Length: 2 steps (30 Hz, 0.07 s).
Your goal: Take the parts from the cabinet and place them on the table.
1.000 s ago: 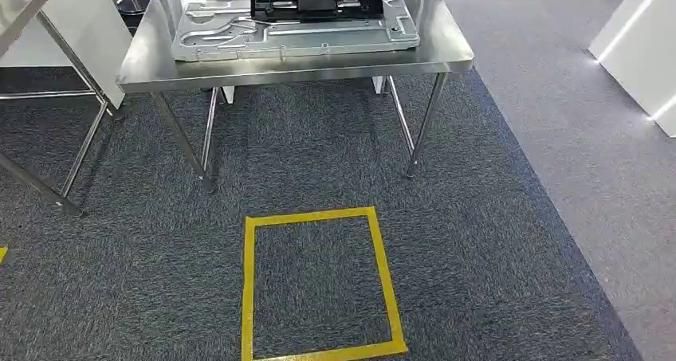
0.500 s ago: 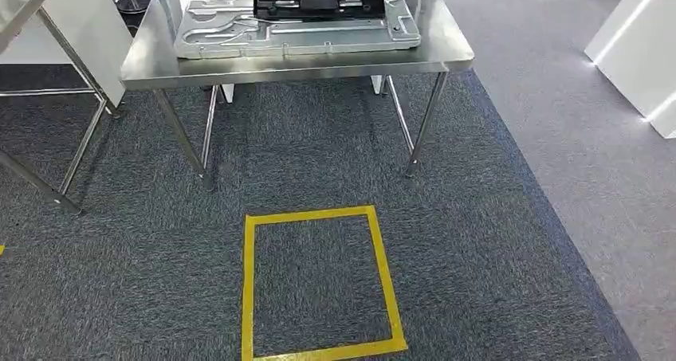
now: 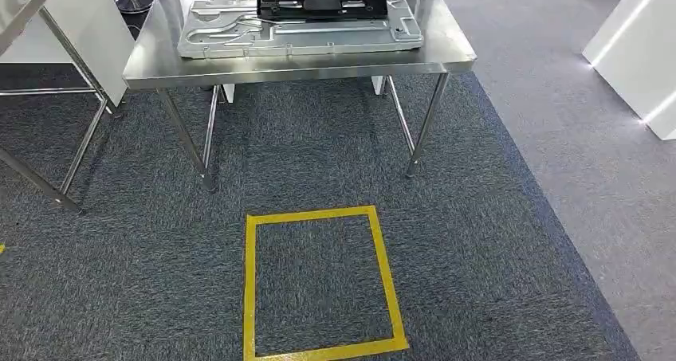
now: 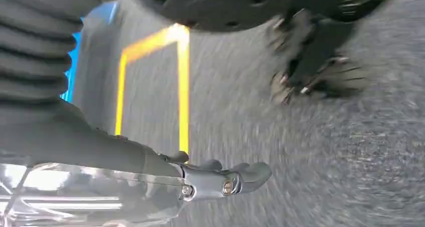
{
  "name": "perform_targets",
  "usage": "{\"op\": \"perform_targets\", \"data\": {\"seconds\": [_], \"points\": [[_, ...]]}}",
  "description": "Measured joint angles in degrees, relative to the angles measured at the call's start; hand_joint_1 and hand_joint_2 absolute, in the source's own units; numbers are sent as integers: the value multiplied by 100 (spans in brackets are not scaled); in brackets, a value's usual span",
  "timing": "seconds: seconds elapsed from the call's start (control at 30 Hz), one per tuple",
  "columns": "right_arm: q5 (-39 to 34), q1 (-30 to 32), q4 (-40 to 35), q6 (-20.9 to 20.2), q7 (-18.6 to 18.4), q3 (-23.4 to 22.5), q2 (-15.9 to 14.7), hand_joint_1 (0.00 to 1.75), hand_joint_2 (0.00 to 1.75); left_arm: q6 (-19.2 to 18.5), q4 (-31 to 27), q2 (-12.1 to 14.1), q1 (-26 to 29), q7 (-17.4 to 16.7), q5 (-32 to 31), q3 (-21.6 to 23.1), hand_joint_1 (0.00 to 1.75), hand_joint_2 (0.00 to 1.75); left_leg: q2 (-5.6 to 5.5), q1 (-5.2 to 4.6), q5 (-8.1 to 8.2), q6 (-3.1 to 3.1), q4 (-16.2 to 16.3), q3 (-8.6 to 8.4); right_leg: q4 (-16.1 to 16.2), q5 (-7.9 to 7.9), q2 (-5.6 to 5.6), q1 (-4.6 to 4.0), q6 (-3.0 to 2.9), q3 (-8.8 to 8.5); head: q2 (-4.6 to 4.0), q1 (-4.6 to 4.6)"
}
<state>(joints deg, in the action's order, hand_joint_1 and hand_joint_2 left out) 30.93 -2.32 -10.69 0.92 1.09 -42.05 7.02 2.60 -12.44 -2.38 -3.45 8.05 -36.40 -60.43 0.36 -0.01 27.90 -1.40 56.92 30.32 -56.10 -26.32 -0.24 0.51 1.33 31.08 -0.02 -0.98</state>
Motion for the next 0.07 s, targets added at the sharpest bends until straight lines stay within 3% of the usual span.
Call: {"op": "perform_targets", "data": {"seconds": [0.03,0.07], "points": [[-919,0,0,-6,-30,-11,0,0,175,-61,0,0,4,-228,1017,-2,0,175,1,1,-1,1,0,0,-1,0,1,-1,0,3,0,0],[-1531,-1,2,-2,-37,-24,0,0,175,-81,0,0,9,-226,1752,-4,0,175,2,2,-2,0,0,1,-4,0,1,-2,0,7,0,0]]}}
